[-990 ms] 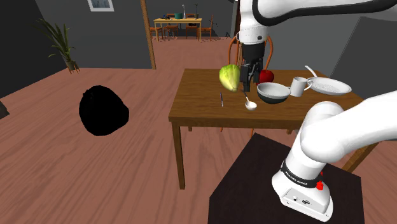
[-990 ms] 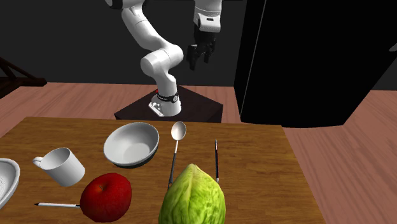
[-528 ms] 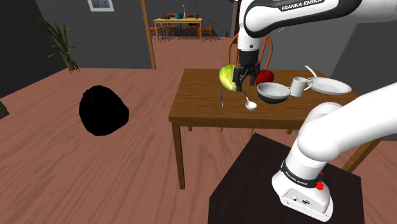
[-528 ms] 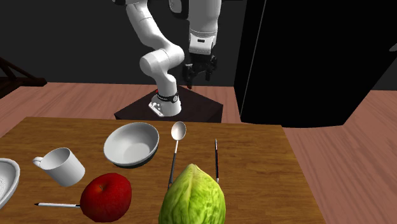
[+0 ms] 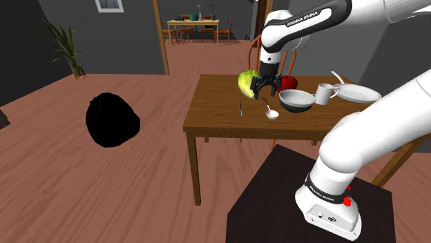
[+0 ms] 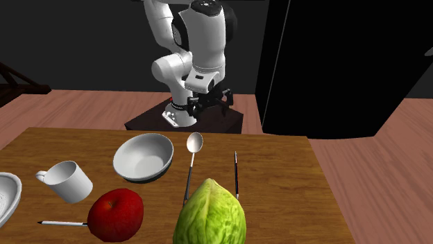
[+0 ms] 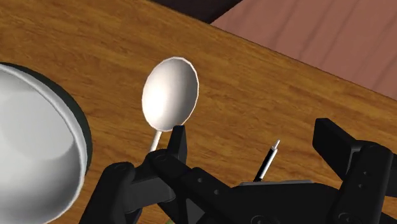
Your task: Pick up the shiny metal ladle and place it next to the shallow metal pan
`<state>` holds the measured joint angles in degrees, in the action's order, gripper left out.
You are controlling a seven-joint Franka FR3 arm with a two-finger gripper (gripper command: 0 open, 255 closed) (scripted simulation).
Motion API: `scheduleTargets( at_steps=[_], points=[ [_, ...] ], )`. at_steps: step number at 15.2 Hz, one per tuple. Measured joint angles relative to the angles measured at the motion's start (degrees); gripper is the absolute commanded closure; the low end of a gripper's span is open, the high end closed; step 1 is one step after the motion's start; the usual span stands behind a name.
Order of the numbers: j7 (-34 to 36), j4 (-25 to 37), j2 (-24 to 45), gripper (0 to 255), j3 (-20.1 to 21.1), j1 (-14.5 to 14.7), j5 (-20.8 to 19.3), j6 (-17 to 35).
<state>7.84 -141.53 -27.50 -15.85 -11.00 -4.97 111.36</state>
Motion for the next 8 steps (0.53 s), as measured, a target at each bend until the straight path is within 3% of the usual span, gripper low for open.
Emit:
scheduleTargets(
  at_steps=[8],
  points=[
    [2.78, 2.06, 11.61, 0, -7.2, -4.21, 4.15, 12.35]
  ],
)
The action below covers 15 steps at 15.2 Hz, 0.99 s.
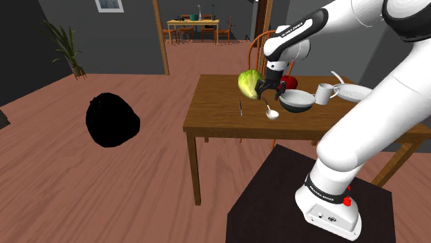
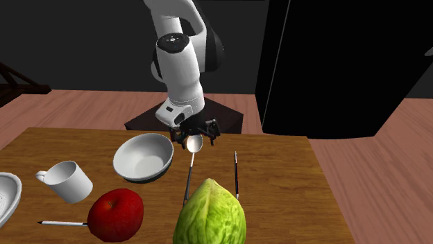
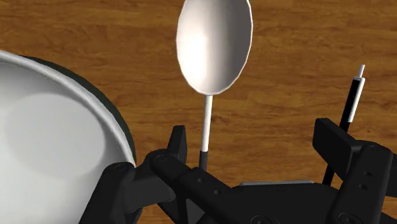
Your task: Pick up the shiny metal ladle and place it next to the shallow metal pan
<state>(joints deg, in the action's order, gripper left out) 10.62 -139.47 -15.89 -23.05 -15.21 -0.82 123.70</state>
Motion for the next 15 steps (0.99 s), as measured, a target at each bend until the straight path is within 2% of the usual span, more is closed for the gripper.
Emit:
scheduleTargets(
  at_steps=[3, 8, 10, 15],
  points=[
    [0.01, 1.88, 4.2, 0, -2.54, -1.14, 2.78, 3.14],
    [-1.65, 1.25, 6.96, 0, -2.85, -1.13, 8.6, 8.46],
    [-1.97, 0.15, 8.45, 0, -3.03, -1.63, 6.84, 9.35],
    [-2.32, -0.65, 9.68, 0, -3.04, -1.61, 6.56, 10.7]
  ],
)
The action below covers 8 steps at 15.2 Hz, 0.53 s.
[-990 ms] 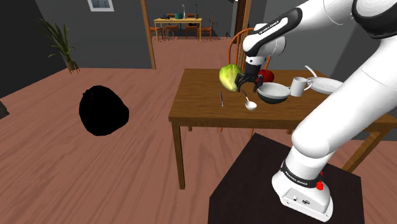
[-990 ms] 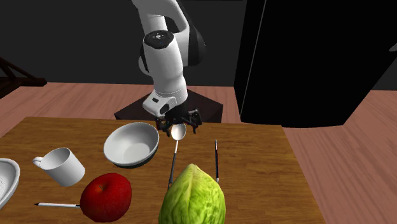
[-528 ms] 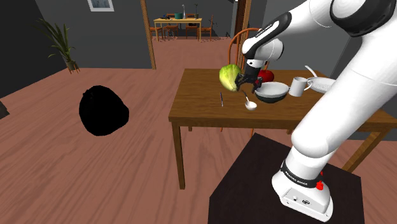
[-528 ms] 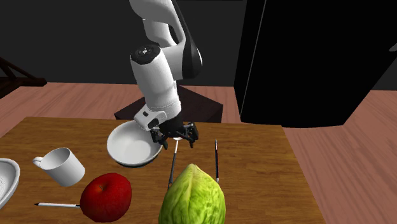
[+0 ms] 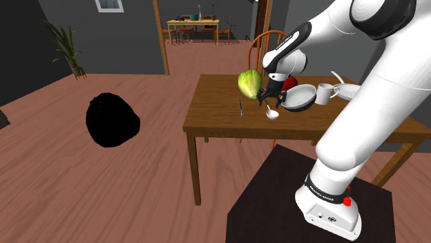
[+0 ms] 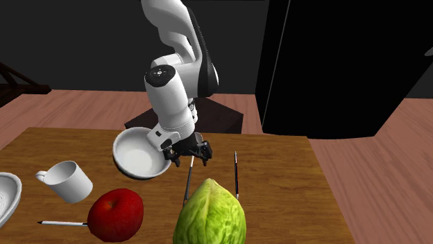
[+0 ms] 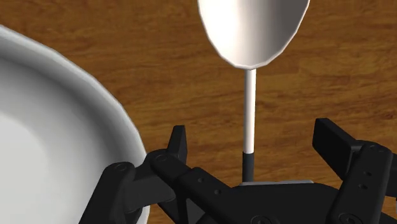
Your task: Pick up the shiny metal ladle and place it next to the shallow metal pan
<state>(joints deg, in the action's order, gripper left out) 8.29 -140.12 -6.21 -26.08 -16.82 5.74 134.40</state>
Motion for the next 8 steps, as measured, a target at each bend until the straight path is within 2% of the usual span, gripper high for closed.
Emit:
scheduleTargets(
  at_steps=[2, 3, 8],
  points=[
    [0.02, -0.05, 0.0, 0, 0.01, 0.0, -0.02, 0.04],
    [0.02, -0.06, 0.0, 255, 0.02, 0.0, -0.03, 0.06],
    [0.01, -0.08, 0.02, 255, 0.0, -0.02, -0.03, 0.07]
  ],
)
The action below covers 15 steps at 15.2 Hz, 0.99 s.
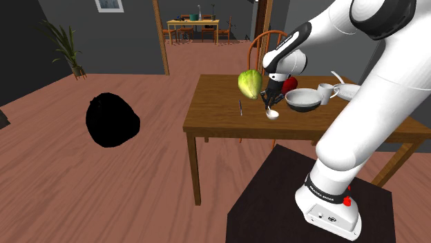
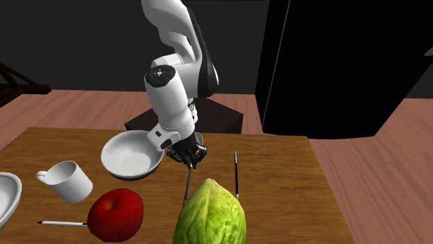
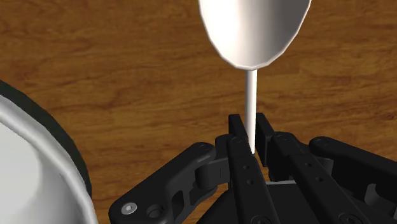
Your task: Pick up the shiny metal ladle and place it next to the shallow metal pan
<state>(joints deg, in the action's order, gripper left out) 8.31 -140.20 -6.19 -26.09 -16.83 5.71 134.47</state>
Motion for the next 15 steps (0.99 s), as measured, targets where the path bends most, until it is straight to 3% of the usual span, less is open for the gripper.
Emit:
scheduleTargets(
  at_steps=[6, 15],
  points=[
    [0.23, 0.11, -0.39, 255, 0.04, -0.05, -0.27, -0.44],
    [2.93, 2.96, -4.79, 255, 0.8, -0.55, -3.04, -7.15]
  ],
)
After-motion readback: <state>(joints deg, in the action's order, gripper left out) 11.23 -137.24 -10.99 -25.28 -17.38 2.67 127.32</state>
